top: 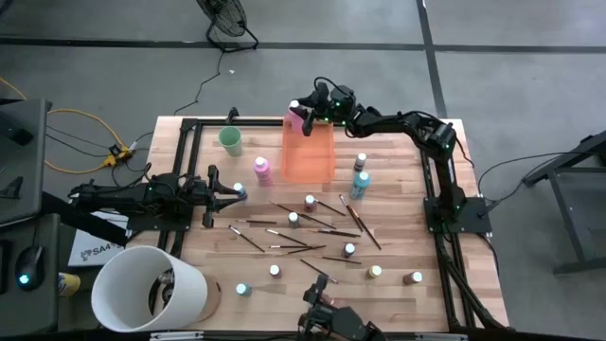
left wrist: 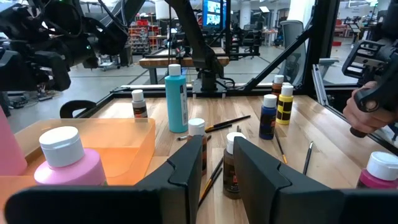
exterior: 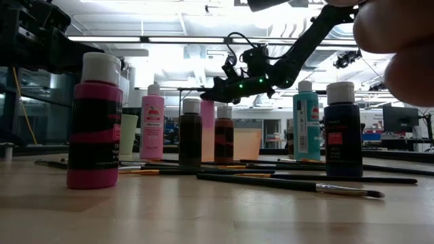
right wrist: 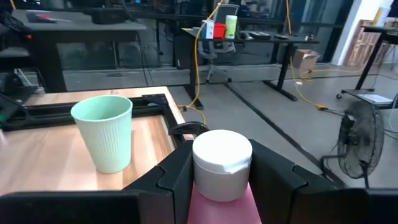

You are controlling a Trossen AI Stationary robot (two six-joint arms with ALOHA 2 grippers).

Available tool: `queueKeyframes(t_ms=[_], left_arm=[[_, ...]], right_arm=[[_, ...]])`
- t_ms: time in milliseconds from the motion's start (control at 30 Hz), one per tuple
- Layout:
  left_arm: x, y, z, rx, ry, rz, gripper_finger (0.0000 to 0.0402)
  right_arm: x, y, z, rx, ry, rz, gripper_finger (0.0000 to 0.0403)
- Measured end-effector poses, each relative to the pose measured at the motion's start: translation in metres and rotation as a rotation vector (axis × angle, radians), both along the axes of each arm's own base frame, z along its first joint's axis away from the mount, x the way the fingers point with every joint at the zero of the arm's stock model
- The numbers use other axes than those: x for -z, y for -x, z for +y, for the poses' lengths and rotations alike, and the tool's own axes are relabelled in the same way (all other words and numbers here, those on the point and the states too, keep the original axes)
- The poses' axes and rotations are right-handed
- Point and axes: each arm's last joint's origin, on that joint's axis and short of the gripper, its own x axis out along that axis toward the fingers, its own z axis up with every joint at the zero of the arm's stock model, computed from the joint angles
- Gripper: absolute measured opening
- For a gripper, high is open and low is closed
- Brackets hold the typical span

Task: Pick & Place Paint Supplies
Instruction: Put the light pink paint bottle into the orange bin

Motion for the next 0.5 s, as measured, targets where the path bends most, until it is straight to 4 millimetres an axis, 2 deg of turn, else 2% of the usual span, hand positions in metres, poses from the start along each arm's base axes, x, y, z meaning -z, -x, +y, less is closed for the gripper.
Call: queueKeyframes(t_ms=[500], left_arm=[[0.0000, 0.0000, 0.0000, 0.000, 0.000, 0.000, 0.0088]], right_arm=[[0.0016, -0.0016, 0.0017, 0.047, -0.072, -0.009, 0.0128]])
